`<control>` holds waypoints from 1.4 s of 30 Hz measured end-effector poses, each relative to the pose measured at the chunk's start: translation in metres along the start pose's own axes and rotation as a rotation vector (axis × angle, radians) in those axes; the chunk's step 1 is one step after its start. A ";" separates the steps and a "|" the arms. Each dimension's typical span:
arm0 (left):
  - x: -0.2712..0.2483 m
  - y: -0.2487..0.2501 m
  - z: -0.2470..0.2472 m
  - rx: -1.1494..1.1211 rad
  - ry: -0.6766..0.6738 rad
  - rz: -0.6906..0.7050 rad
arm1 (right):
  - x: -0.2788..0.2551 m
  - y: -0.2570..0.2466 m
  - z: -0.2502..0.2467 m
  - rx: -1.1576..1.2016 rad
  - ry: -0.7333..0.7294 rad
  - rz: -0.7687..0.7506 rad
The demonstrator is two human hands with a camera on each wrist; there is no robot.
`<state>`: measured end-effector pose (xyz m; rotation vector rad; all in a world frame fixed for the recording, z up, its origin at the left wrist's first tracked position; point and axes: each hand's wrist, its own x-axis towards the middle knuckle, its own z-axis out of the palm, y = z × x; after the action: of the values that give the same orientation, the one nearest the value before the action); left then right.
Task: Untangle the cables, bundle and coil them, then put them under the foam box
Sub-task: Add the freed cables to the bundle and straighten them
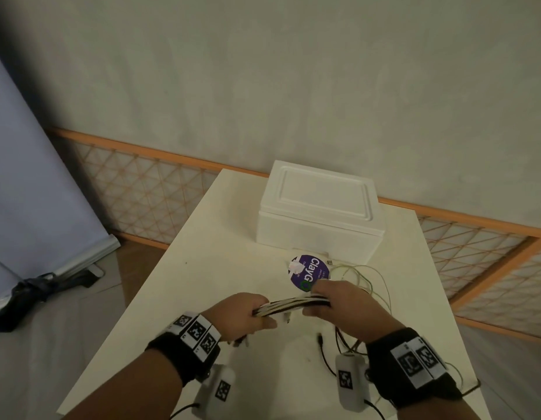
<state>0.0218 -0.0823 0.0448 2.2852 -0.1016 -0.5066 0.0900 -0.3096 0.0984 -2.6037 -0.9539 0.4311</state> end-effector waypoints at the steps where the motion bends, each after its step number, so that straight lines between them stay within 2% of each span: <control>1: 0.000 -0.002 0.000 0.071 0.006 -0.007 | 0.000 0.003 0.003 0.012 -0.026 0.024; 3: 0.005 -0.004 0.002 0.335 0.066 -0.001 | 0.003 0.007 0.013 0.020 -0.065 0.069; 5: 0.011 -0.003 0.003 0.588 0.118 -0.020 | 0.010 0.006 0.023 -0.063 -0.041 0.111; 8: 0.017 0.003 -0.001 0.719 0.119 -0.058 | 0.018 -0.007 0.034 -0.311 0.087 0.114; 11: 0.021 0.019 -0.002 0.804 0.119 0.001 | 0.028 -0.040 0.053 -0.392 0.134 -0.041; 12: 0.023 0.023 -0.001 0.813 0.119 0.011 | 0.032 -0.048 0.061 -0.388 0.143 -0.079; 14: 0.026 0.027 -0.001 0.812 0.113 0.008 | 0.038 -0.052 0.072 -0.358 0.193 -0.048; 17: 0.025 0.026 0.001 0.847 0.081 0.033 | 0.043 -0.051 0.071 -0.320 0.092 0.060; 20: 0.031 0.022 0.008 0.834 0.058 -0.069 | 0.045 -0.051 0.077 -0.281 0.057 0.138; 22: 0.035 0.022 0.009 0.826 0.042 -0.153 | 0.049 -0.051 0.078 -0.275 0.074 0.159; 23: 0.037 0.022 0.008 0.823 0.047 -0.152 | 0.050 -0.051 0.078 -0.261 0.095 0.156; 27: 0.037 0.021 -0.002 0.885 0.116 -0.012 | 0.049 -0.040 0.073 -0.185 0.156 0.129; 30: 0.039 0.017 -0.008 0.938 0.138 0.067 | 0.045 -0.030 0.071 -0.181 0.125 0.161; 33: 0.041 0.016 -0.006 0.954 0.108 0.075 | 0.046 -0.031 0.072 -0.176 0.050 0.193; 36: 0.043 0.012 -0.009 0.929 0.130 0.075 | 0.044 -0.026 0.070 -0.135 0.057 0.173; 40: 0.032 -0.009 -0.028 0.855 0.210 0.025 | 0.027 0.009 0.060 -0.092 -0.037 0.302; 42: 0.028 -0.019 -0.028 0.831 0.219 0.021 | 0.020 0.015 0.060 -0.101 -0.034 0.326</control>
<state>0.0568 -0.0566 0.0395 3.1286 -0.2654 -0.2064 0.0892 -0.2952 0.0346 -2.8625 -0.5722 0.5202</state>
